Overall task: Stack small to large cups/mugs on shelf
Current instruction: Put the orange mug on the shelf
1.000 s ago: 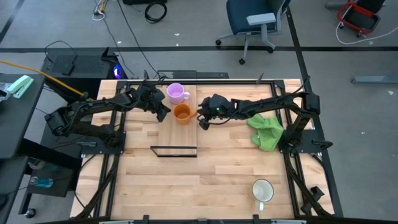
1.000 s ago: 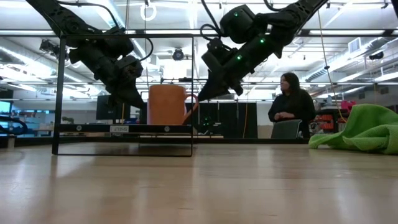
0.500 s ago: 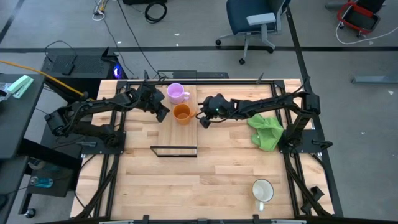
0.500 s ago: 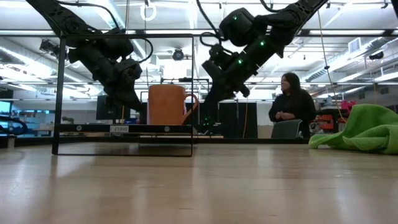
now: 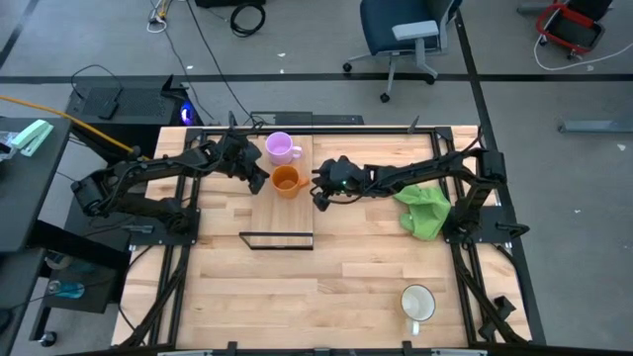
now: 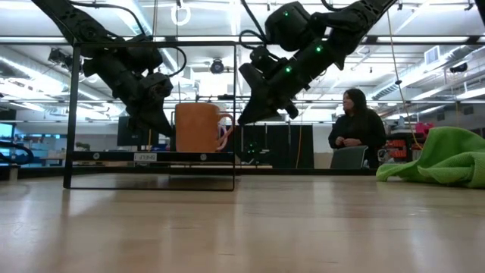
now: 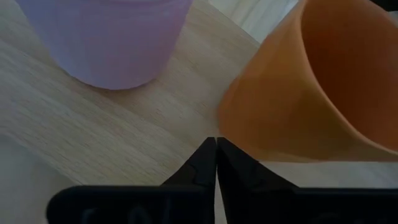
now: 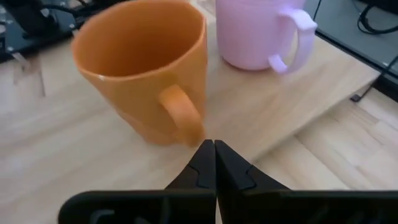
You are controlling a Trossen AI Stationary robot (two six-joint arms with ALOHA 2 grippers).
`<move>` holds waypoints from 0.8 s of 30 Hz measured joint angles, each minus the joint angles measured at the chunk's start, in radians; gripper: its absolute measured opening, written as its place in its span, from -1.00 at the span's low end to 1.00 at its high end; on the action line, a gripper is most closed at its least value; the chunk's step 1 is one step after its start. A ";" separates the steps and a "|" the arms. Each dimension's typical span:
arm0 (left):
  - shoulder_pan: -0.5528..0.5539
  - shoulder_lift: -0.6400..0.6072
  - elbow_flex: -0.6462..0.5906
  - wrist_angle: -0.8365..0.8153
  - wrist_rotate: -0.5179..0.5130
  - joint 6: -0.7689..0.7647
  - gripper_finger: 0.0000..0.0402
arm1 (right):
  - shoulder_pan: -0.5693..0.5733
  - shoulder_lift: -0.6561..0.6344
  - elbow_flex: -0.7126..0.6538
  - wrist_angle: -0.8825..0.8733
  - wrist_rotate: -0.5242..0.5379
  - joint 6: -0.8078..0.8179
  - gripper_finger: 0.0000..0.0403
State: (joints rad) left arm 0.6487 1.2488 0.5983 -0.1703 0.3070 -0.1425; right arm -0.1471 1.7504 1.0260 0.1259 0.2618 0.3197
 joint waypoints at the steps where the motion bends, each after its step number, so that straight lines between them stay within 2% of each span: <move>1: 0.000 0.000 0.000 0.000 0.000 -0.002 -0.89 | 0.000 0.000 0.000 0.005 -0.002 0.000 -1.00; 11: 0.000 0.000 0.000 0.000 0.000 -0.003 -0.94 | -0.003 0.000 0.000 0.042 -0.010 0.003 -1.00; 18: 0.000 0.000 0.000 -0.002 0.000 -0.004 -0.89 | -0.015 0.010 0.000 0.052 -0.034 0.010 -1.00; 24: 0.000 0.000 0.000 -0.004 0.001 -0.004 -0.89 | -0.030 0.099 0.063 0.041 -0.051 -0.002 -1.00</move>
State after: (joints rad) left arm 0.6487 1.2488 0.5983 -0.1744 0.3077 -0.1467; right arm -0.1774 1.8493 1.0889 0.1669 0.2112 0.3174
